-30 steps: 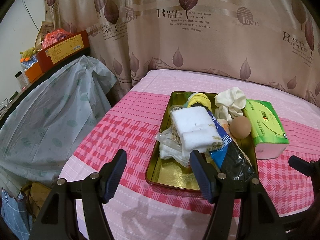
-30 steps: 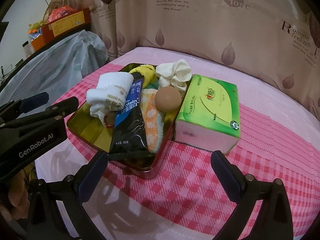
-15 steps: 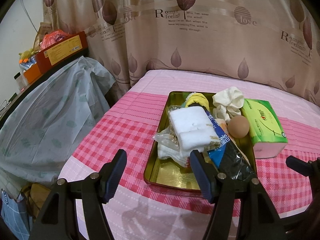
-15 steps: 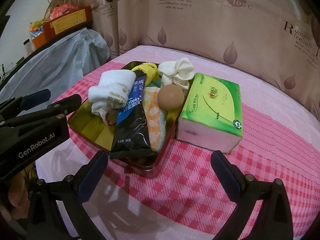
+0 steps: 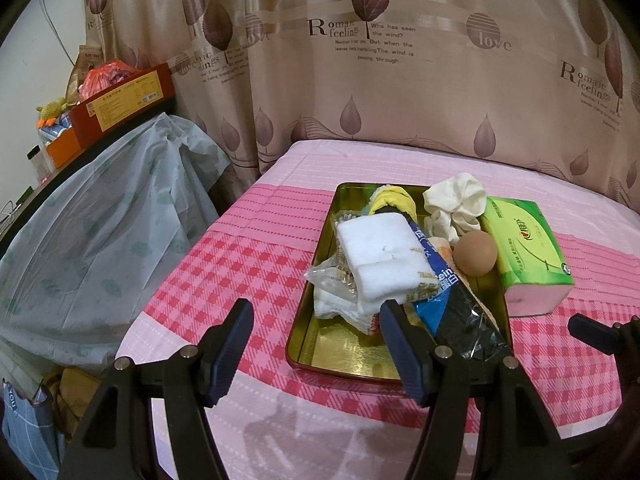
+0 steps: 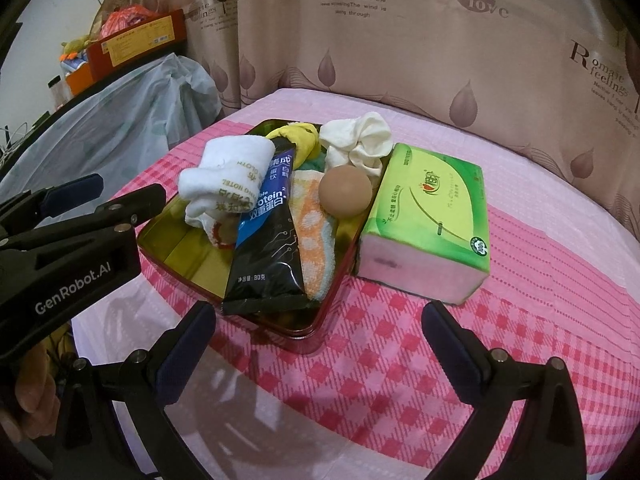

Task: Organize soft objects

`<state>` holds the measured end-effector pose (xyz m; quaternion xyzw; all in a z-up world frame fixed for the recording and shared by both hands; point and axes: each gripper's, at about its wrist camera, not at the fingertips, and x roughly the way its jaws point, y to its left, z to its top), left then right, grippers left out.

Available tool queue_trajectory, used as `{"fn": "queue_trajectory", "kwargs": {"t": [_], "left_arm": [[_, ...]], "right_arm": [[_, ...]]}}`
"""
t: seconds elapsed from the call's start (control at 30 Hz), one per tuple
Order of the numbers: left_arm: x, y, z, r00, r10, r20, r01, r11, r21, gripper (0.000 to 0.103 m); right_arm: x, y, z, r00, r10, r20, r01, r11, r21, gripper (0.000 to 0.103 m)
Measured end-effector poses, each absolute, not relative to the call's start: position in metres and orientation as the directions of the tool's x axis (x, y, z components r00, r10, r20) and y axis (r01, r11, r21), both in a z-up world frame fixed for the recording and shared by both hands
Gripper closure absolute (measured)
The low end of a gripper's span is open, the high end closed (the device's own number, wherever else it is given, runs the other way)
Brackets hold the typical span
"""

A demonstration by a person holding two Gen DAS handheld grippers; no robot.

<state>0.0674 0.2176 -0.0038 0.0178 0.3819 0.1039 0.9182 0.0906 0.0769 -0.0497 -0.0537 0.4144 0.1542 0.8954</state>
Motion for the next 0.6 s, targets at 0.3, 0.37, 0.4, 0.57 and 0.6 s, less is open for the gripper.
{"fn": "queue_trajectory", "kwargs": {"t": [0.3, 0.37, 0.4, 0.57, 0.6], "left_arm": [[0.0680, 0.2113, -0.0040, 0.692, 0.199, -0.694, -0.166, 0.979, 0.116, 0.036], [0.0675, 0.2127, -0.0040, 0.696, 0.194, -0.691, -0.160, 0.980, 0.114, 0.036], [0.0669, 0.2127, -0.0036, 0.700, 0.191, -0.688, -0.159, 0.981, 0.112, 0.036], [0.0661, 0.2141, -0.0025, 0.699, 0.194, -0.688, -0.160, 0.981, 0.113, 0.036], [0.0659, 0.2143, -0.0023, 0.698, 0.193, -0.690, -0.160, 0.981, 0.112, 0.036]], "right_arm": [[0.0902, 0.0776, -0.0501, 0.608, 0.234, -0.759, -0.322, 0.946, 0.033, 0.001], [0.0905, 0.0779, -0.0502, 0.609, 0.232, -0.759, -0.321, 0.946, 0.031, 0.001], [0.0904, 0.0780, -0.0502, 0.608, 0.232, -0.759, -0.321, 0.947, 0.032, 0.001], [0.0904, 0.0784, -0.0500, 0.609, 0.232, -0.759, -0.320, 0.947, 0.032, 0.001], [0.0903, 0.0787, -0.0500, 0.610, 0.231, -0.758, -0.320, 0.947, 0.031, 0.001]]}}
